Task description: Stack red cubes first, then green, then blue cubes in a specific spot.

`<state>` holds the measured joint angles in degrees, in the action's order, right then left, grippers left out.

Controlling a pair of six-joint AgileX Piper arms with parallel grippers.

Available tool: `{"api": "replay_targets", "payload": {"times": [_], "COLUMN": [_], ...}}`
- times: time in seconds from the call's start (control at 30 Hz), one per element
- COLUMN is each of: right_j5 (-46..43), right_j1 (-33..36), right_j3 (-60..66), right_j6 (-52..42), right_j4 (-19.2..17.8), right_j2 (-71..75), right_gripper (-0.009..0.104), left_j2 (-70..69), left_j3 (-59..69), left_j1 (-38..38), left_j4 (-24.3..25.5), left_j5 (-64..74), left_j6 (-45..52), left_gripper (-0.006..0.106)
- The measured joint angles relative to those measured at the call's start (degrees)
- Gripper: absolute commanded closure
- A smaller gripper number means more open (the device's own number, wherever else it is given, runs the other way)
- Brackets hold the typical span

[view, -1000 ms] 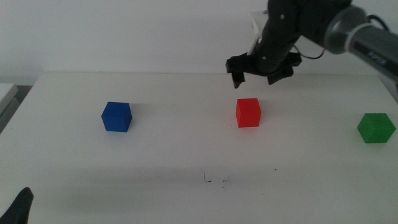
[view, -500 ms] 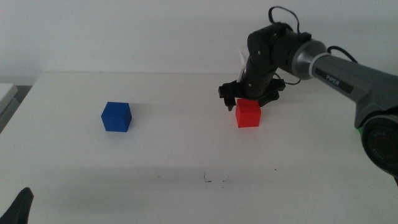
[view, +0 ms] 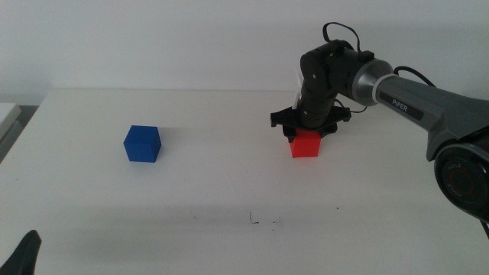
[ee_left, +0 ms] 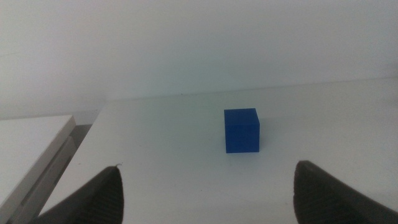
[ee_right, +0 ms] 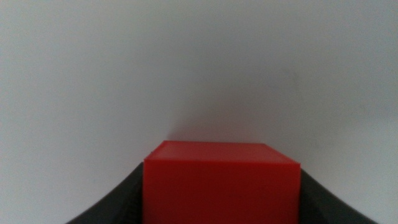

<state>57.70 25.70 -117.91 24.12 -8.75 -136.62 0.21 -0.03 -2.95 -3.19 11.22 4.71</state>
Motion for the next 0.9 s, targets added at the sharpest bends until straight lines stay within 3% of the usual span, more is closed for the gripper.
{"api": "replay_targets", "payload": {"times": [0.2, 0.47, 0.63, 0.9], "right_j5": [4.4, -6.2, -7.0, -8.0], "right_j1": [1.2, 13.1, 16.7, 19.7], "right_j3": [2.7, 26.6, 31.3, 31.4], "right_j6": [4.1, 20.1, 29.2, 34.8], "right_j4": [-0.7, -6.7, -7.7, -10.6], "right_j2": [7.0, 25.0, 25.2, 21.5], "right_gripper": [0.096, 0.096, 0.096, 0.096], "left_j2": [0.0, 0.0, 0.0, 0.0], "left_j3": [0.0, 0.0, 0.0, 0.0], "left_j1": [0.0, 0.0, 0.0, 0.0], "left_j4": [0.0, 0.0, 0.0, 0.0], "left_j5": [0.0, 0.0, 0.0, 0.0], "left_j6": [0.0, 0.0, 0.0, 0.0], "left_gripper": [0.007, 0.007, 0.007, 0.007]}}
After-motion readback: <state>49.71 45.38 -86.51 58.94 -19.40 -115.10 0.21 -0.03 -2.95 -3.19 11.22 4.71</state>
